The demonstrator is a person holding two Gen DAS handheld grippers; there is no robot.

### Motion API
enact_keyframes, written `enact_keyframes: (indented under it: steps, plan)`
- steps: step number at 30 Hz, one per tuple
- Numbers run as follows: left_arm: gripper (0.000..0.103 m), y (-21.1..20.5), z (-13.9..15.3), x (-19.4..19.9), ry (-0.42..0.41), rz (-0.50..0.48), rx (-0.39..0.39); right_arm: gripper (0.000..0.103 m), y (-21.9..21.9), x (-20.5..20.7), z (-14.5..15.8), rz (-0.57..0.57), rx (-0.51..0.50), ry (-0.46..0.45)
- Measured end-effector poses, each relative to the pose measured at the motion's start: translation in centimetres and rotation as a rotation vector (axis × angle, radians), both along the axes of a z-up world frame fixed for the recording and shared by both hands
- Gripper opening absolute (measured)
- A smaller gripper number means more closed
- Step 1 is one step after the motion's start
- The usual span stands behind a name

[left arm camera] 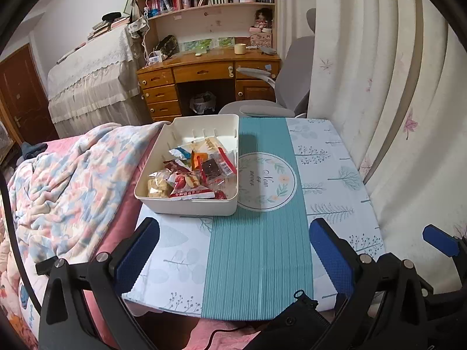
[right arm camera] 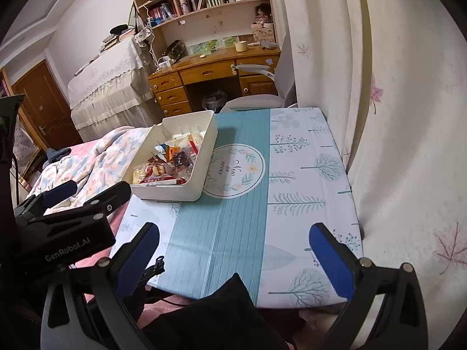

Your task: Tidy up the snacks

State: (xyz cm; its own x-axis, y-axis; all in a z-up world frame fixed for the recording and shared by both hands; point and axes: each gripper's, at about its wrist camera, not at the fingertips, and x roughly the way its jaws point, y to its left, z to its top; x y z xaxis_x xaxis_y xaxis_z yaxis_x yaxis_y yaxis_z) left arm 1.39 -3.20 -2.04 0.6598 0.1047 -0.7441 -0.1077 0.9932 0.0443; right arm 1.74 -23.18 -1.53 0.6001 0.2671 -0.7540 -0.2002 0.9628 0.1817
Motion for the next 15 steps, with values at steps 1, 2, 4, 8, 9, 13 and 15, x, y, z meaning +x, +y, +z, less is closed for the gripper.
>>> enact_keyframes:
  steps: [1,2,4,8,9,13,15]
  plan:
    - [0.102,-0.1,0.0,0.1,-0.002,-0.004,0.002,0.103,-0.1,0.1,0.0,-0.002,0.001,0.001]
    - [0.102,-0.1,0.1,0.2,-0.004,-0.006,0.005,0.103,-0.1,0.2,0.0,-0.004,0.004,0.002]
    - [0.102,-0.2,0.2,0.5,-0.007,-0.010,0.010,0.103,-0.2,0.4,0.0,-0.005,0.006,0.003]
    - [0.102,-0.2,0.3,0.7,-0.006,-0.014,0.015,0.103,-0.4,0.7,-0.1,-0.005,0.009,0.004]
    - [0.102,-0.2,0.3,0.7,-0.007,-0.012,0.015,0.103,-0.4,0.8,-0.2,-0.007,0.011,0.006]
    - [0.102,-0.1,0.2,1.1,-0.007,-0.016,0.015,0.103,-0.2,1.2,-0.2,-0.009,0.013,0.012]
    - [0.102,-0.1,0.2,1.0,-0.007,-0.015,0.015,0.103,-0.2,1.3,-0.3,-0.009,0.011,0.013]
